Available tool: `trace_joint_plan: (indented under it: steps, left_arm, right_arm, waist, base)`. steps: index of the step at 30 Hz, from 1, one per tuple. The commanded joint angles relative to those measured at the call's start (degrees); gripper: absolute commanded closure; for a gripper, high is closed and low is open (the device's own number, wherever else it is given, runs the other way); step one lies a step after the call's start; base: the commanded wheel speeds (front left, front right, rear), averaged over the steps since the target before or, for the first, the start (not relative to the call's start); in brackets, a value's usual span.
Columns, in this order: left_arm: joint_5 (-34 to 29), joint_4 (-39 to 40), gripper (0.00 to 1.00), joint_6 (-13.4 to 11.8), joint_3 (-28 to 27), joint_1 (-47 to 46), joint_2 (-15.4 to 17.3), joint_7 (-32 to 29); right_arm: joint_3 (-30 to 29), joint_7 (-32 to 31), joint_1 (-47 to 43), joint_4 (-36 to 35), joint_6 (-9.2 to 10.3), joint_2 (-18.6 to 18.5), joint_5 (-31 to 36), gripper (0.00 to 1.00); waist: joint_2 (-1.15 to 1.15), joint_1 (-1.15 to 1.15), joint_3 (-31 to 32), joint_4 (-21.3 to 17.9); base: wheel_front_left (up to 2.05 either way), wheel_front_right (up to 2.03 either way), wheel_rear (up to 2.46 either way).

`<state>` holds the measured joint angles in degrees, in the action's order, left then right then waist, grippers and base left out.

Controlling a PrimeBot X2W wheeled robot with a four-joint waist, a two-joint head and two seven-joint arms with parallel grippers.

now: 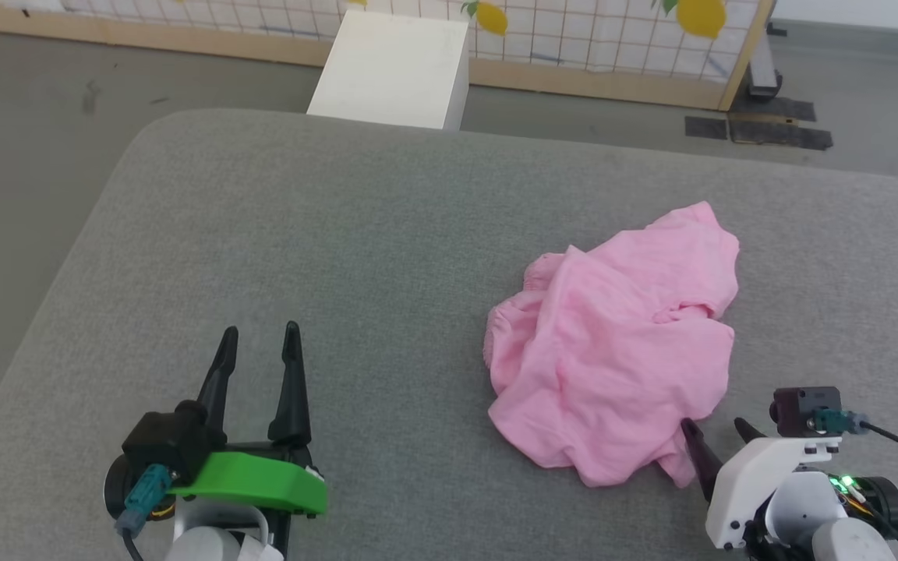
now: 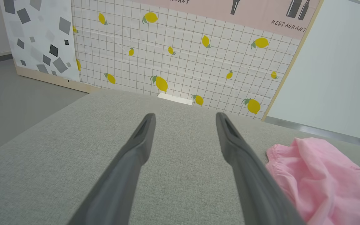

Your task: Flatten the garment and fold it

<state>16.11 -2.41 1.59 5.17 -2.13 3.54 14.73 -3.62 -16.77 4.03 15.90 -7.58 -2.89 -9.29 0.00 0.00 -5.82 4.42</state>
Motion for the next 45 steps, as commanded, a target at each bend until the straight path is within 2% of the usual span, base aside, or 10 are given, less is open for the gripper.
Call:
trace_joint_plan:
  steps: [1, 9, 10, 11, 12, 27, 35, 37, 38, 45]
  left_arm:
    - [-0.43, -0.29, 0.00, 0.48, -0.05, -0.17, -0.35, 0.26]
    - [-0.02, -0.92, 0.00, 0.63, 0.38, -1.17, -0.63, 0.27]
    - [0.18, -0.90, 0.00, 0.46, 0.49, -1.25, -0.64, 0.27]
    - [0.34, -0.87, 0.00, 0.31, 0.56, -1.31, -0.64, 0.27]
    - [0.49, -0.85, 0.00, 0.13, 0.61, -1.34, -0.65, 0.27]
    - [0.21, -1.10, 0.00, 0.08, 0.98, -0.63, -0.66, 0.27]
    - [0.12, -2.15, 0.00, 0.51, 1.51, -0.48, -0.66, 0.27]
    - [0.01, -2.39, 0.00, 0.55, 1.48, -0.30, -0.66, 0.27]
    - [-0.04, -2.51, 0.00, 0.62, 1.44, -0.17, -0.66, 0.27]
    - [-0.06, -3.54, 0.00, 1.53, 2.09, 0.33, -0.66, 0.27]
  right_arm:
    - [0.00, -1.18, 1.38, 0.55, 0.09, 0.02, -0.77, 0.00]
    - [5.43, -8.34, 3.48, 3.07, 0.09, 0.02, -0.96, 0.00]
    - [6.50, -9.66, 3.55, 2.89, 0.09, 0.02, -0.36, 0.47]
    - [7.25, -10.42, 3.59, 2.58, 0.09, 0.02, -0.10, 0.58]
    - [7.82, -10.99, 3.60, 1.99, 0.09, 0.02, 0.37, 1.00]
    - [-14.58, -10.48, -4.20, -17.21, 0.09, 0.02, 4.14, 1.00]
    - [-24.79, -16.38, -6.81, -11.21, 0.09, 0.02, 3.50, 1.00]
    - [-25.67, -14.97, -6.66, -10.68, 0.09, 0.02, 4.28, 0.69]
    - [-25.99, -13.60, -6.49, -10.46, 0.09, 0.02, 4.26, 0.00]
    - [-22.42, 1.47, -4.25, -12.44, 0.09, 0.02, 6.01, 0.00]
  waist:
    - [0.00, 0.00, -1.03, 0.97]
    - [0.00, 0.00, -2.52, 1.87]
    - [0.00, 0.00, -2.61, 1.87]
    - [0.00, 0.00, -2.65, 1.85]
    - [0.00, 0.00, -2.64, 1.78]
    - [0.00, 0.00, -0.06, -1.50]
    - [0.00, 0.00, 1.16, -3.03]
    - [0.00, 0.00, 1.54, -3.34]
    - [0.00, 0.00, 1.76, -3.54]
    - [0.00, 0.00, 2.88, -4.93]
  base:
    - [0.00, 0.00, 0.00]
    - [0.00, 0.00, 0.00]
    - [0.00, 0.00, 0.00]
    - [0.00, 0.00, 0.00]
    - [0.00, 0.00, 0.00]
    - [0.00, 0.00, 0.00]
    - [0.00, 0.00, 0.00]
    - [0.00, 0.00, 0.00]
    - [0.00, 0.00, 0.00]
    - [0.00, 0.00, 0.00]
